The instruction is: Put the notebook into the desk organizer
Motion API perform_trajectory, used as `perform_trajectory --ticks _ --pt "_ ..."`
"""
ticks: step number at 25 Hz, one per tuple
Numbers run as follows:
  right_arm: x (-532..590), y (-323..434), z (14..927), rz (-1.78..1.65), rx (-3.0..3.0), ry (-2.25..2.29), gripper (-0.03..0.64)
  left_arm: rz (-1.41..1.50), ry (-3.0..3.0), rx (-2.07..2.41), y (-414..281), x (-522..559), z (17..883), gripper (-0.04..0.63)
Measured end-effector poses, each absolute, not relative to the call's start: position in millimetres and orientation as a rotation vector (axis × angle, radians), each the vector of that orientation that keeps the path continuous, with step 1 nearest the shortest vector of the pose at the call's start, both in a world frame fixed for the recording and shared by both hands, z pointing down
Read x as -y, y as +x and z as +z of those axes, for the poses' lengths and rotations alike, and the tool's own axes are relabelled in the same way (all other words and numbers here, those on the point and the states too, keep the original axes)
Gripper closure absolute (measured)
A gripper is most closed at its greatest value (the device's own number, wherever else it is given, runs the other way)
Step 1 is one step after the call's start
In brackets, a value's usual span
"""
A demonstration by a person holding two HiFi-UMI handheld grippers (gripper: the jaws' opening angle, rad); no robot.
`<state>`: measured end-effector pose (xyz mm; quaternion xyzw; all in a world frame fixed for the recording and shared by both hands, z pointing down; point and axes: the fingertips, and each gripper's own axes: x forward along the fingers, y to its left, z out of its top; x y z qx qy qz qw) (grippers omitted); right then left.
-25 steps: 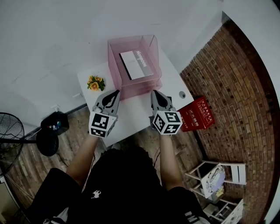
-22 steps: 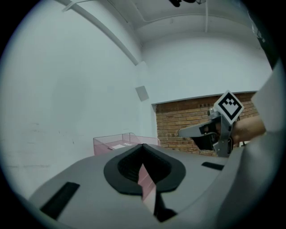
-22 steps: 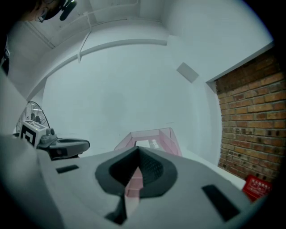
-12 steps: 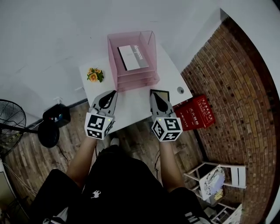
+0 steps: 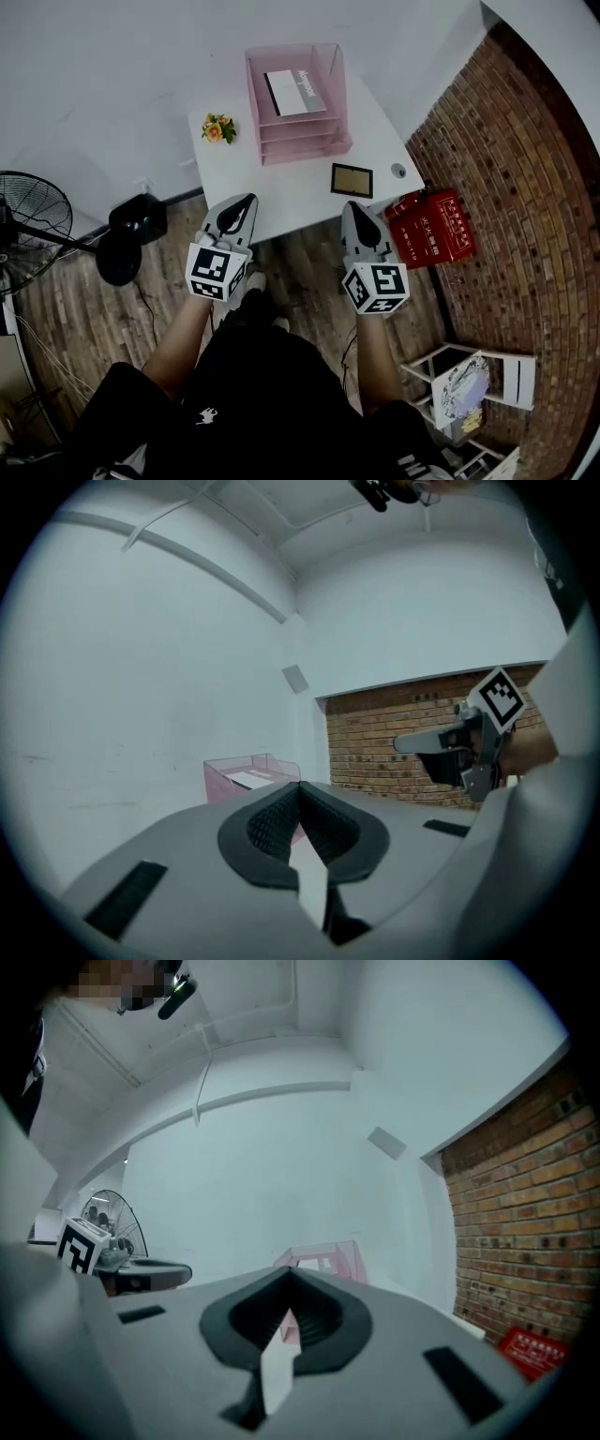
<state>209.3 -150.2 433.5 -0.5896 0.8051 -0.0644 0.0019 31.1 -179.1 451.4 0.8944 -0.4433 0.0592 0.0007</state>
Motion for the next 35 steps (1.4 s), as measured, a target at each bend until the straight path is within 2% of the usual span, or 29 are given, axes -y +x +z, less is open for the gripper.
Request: perform_trajectory --ticks 16,35 --pt "59.9 224.7 404.2 -0.109 -2.456 -1.784 0.617 0.152 2.869 1.478 38.7 93.8 420.5 0.592" --pt "43.2 224.2 392.1 -0.117 -2.406 -1.790 0.617 0.114 2.901 1.434 44.1 92.8 409.4 0.592"
